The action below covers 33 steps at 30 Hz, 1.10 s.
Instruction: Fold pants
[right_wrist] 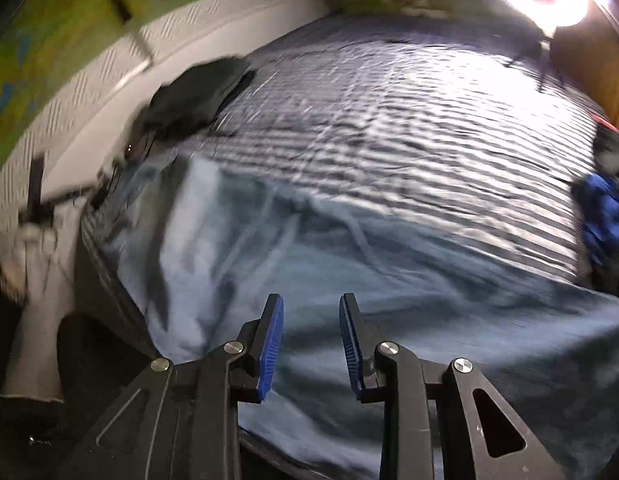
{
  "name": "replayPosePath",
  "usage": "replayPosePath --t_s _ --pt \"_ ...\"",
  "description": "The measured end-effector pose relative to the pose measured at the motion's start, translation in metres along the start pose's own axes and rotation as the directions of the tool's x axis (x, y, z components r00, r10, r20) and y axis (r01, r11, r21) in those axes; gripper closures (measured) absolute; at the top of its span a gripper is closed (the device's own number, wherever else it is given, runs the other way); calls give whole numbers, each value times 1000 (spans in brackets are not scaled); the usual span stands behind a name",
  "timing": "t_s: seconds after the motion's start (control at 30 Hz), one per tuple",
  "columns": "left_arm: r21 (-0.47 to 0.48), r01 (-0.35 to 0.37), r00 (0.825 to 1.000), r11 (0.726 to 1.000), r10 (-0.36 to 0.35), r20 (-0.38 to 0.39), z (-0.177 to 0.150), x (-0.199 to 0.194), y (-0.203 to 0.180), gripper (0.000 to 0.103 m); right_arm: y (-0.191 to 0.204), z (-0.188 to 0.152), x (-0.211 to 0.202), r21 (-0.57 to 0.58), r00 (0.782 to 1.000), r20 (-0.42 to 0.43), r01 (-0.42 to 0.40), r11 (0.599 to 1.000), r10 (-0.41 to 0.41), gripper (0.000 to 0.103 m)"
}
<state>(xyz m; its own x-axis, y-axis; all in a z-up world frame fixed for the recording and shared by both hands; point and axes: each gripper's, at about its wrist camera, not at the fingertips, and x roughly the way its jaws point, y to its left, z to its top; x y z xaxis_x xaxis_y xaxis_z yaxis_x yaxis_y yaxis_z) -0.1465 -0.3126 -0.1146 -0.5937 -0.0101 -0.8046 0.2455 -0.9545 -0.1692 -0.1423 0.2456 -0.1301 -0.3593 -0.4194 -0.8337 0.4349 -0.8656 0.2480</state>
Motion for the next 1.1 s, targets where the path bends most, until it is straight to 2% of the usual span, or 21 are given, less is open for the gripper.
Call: replayPosePath --t_s 0.03,0.07,0.17,0.3,0.37,0.43,0.53,0.6,0.67,0.7,0.77,0.8,0.83,0.97,1.07,1.1 --pt "-16 24 999 1000 -24 -25 11 10 13 25 3 1 5 -4 1000 -11 0 1000 0 76" --pt "-16 42 998 999 -43 -48 22 23 22 23 8 3 11 -5 1000 -24 -1 1000 1 76" --pt "-12 20 996 1000 -21 -81 43 58 35 21 14 7 23 7 999 -53 1 1000 -1 76" --pt "-56 53 986 997 -61 -158 58 106 48 17 23 3 41 12 994 -107 -16 1000 17 75" --pt "-63 67 979 996 -78 -189 60 126 49 17 28 -1 50 -6 990 -138 8 1000 -9 75" --pt "-67 75 977 995 -87 -194 55 141 48 17 30 -7 58 -14 986 -160 42 999 -44 75" --pt "-110 81 982 991 -98 -161 48 148 50 18 25 -17 64 2 980 -181 81 997 -79 75" --pt "-126 118 983 985 -134 -125 43 146 50 36 17 -21 65 23 977 -184 115 993 -109 74" --pt "-99 88 991 991 -98 -97 40 140 45 60 11 -25 65 48 975 -185 135 990 -124 71" --pt "-79 67 993 995 -75 -91 38 137 40 64 7 -27 65 63 974 -188 143 988 -129 69" --pt "-69 33 996 997 -39 -83 36 131 35 85 4 -31 66 77 971 -191 163 984 -146 67" --pt "-70 15 997 997 -20 -77 35 126 34 89 3 -33 67 78 968 -192 178 981 -160 67" --pt "-71 20 997 997 -25 -70 35 118 34 100 2 -35 68 80 967 -192 187 979 -168 67" --pt "-25 26 1000 999 -26 -5 41 78 27 100 -1 -41 65 70 961 -192 214 974 -198 67" --pt "59 -51 997 997 47 52 43 57 18 100 -3 -45 63 58 954 -196 242 968 -227 67" --pt "85 -89 995 992 84 55 43 62 19 100 -4 -46 64 56 953 -197 246 968 -231 67"
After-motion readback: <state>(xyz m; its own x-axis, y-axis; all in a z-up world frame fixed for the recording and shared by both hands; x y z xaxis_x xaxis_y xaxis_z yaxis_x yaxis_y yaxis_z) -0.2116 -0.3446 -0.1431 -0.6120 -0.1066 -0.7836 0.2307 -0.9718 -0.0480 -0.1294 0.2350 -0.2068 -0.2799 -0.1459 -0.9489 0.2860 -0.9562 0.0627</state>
